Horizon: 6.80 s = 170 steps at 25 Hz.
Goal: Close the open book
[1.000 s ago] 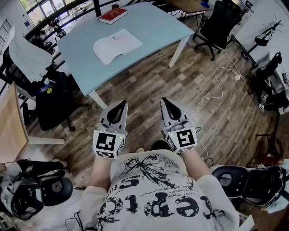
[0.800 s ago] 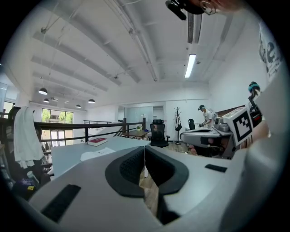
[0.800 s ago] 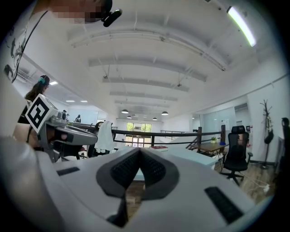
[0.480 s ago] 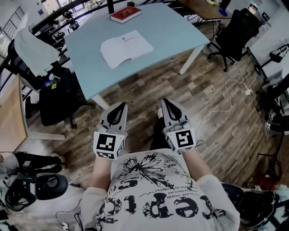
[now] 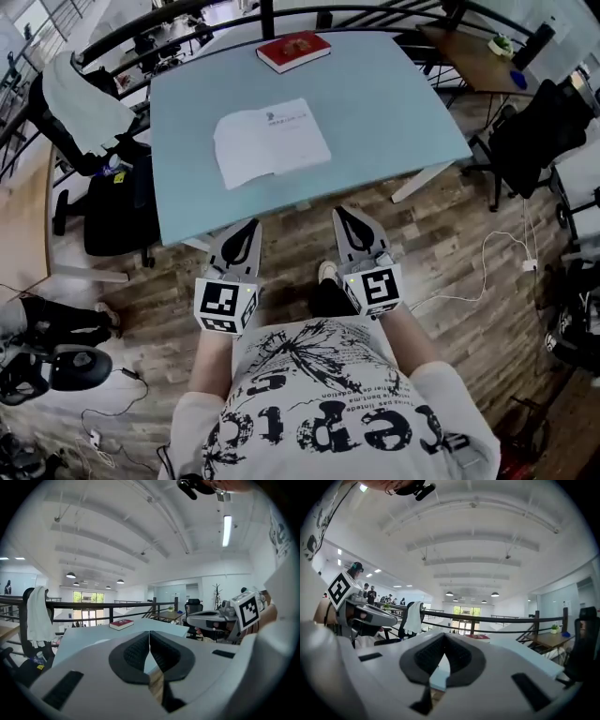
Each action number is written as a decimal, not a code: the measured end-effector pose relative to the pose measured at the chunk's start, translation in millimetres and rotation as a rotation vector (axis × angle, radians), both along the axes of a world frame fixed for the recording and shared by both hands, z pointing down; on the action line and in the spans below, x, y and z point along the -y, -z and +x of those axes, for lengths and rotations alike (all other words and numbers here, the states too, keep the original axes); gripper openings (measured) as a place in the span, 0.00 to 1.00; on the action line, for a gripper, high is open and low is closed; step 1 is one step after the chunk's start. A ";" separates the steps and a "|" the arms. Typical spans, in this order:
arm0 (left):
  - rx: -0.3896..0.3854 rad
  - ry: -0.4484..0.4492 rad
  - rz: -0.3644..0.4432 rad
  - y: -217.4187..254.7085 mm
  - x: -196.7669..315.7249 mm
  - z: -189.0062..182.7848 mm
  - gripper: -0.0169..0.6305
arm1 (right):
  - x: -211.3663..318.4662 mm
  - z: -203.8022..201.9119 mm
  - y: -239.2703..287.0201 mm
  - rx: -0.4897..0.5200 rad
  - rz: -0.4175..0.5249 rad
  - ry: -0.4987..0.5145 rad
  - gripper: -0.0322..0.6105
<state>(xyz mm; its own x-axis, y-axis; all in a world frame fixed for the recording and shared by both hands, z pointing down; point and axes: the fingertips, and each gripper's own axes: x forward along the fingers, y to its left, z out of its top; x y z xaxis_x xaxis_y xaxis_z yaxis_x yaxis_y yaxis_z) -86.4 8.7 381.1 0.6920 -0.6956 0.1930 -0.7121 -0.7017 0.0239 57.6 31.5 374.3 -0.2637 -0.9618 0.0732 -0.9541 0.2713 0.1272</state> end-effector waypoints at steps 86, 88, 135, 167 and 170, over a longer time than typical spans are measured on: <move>-0.366 0.579 -0.453 -186.6 246.6 74.8 0.06 | 240.6 91.3 -110.2 -0.027 -0.276 0.356 0.07; -0.239 0.529 -0.446 -188.4 246.9 89.8 0.06 | 236.8 96.7 -109.9 -0.020 -0.278 0.341 0.07; 0.049 0.271 -0.219 -67.1 251.7 147.9 0.07 | 240.5 131.7 -52.4 0.038 -0.177 0.202 0.07; -0.101 0.273 0.168 34.3 185.9 107.4 0.06 | 218.7 107.6 1.5 0.022 -0.040 0.255 0.06; -0.117 0.272 0.148 32.6 182.4 109.6 0.06 | 216.3 108.2 1.7 0.029 -0.040 0.257 0.06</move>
